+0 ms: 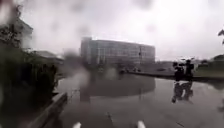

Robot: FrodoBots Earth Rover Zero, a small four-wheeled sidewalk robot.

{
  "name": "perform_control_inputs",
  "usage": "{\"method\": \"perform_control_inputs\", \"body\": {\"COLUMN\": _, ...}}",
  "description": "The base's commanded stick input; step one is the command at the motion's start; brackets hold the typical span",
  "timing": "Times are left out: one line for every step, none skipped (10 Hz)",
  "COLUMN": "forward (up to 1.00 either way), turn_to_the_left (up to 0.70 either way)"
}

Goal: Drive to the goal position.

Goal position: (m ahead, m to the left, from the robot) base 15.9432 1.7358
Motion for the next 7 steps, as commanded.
{"method": "perform_control_inputs", "body": {"forward": 0.45, "turn_to_the_left": 0.27}}
{"method": "perform_control_inputs", "body": {"forward": 0.45, "turn_to_the_left": 0.27}}
{"method": "perform_control_inputs", "body": {"forward": 0.45, "turn_to_the_left": 0.27}}
{"method": "perform_control_inputs", "body": {"forward": 0.45, "turn_to_the_left": 0.27}}
{"method": "perform_control_inputs", "body": {"forward": 0.45, "turn_to_the_left": 0.05}}
{"method": "perform_control_inputs", "body": {"forward": 0.45, "turn_to_the_left": 0.00}}
{"method": "perform_control_inputs", "body": {"forward": 0.45, "turn_to_the_left": 0.00}}
